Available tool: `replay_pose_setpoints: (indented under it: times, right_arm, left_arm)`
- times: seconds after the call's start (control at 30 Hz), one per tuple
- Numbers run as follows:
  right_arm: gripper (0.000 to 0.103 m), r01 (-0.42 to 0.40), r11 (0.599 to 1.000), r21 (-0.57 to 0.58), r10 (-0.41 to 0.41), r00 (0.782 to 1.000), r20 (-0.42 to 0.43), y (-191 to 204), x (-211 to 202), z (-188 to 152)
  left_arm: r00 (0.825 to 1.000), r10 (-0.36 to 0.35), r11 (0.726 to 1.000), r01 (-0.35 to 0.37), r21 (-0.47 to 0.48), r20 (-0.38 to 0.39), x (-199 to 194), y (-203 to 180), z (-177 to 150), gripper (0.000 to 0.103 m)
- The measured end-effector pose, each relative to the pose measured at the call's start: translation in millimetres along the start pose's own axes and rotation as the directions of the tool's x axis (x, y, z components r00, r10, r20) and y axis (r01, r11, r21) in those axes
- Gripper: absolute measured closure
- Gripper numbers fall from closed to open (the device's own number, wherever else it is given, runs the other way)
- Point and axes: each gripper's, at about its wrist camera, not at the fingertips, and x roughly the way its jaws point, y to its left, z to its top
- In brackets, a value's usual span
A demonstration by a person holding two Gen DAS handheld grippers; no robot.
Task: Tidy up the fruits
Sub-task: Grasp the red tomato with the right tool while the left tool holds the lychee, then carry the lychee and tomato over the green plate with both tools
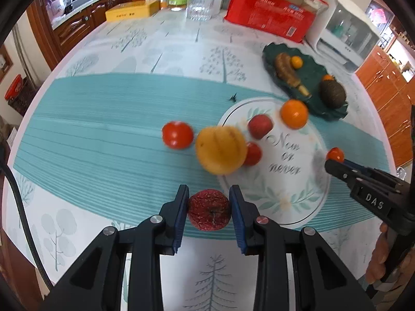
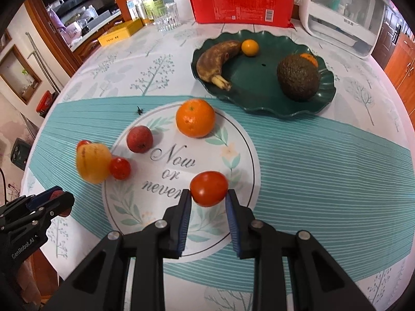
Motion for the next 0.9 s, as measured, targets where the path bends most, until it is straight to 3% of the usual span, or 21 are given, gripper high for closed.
replay_pose_setpoints:
  times: [0.37, 0.63, 0.9]
  right_arm:
    - [0.076, -0.033, 0.999, 0.029, 0.030, 0.994, 0.106, -7, -42, 20]
    - [0.076, -0.027, 0.998, 0.053, 0.017, 0.984, 0.175, -25, -68, 39]
    - [0.076, 0.019, 0.997, 0.076, -0.037, 0.970, 0.241, -50, -87, 72]
  left_arm:
    - [0.996, -0.052, 0.995, 0.046, 0.086, 0.070, -35, -36, 43, 0.073]
    - [0.989, -0.094, 0.978, 0.070, 0.196, 0.118, -55, -80, 95, 0.073]
    - [0.985, -0.107, 0.959, 0.067, 0.277, 0.132, -49, -125, 153, 0.073]
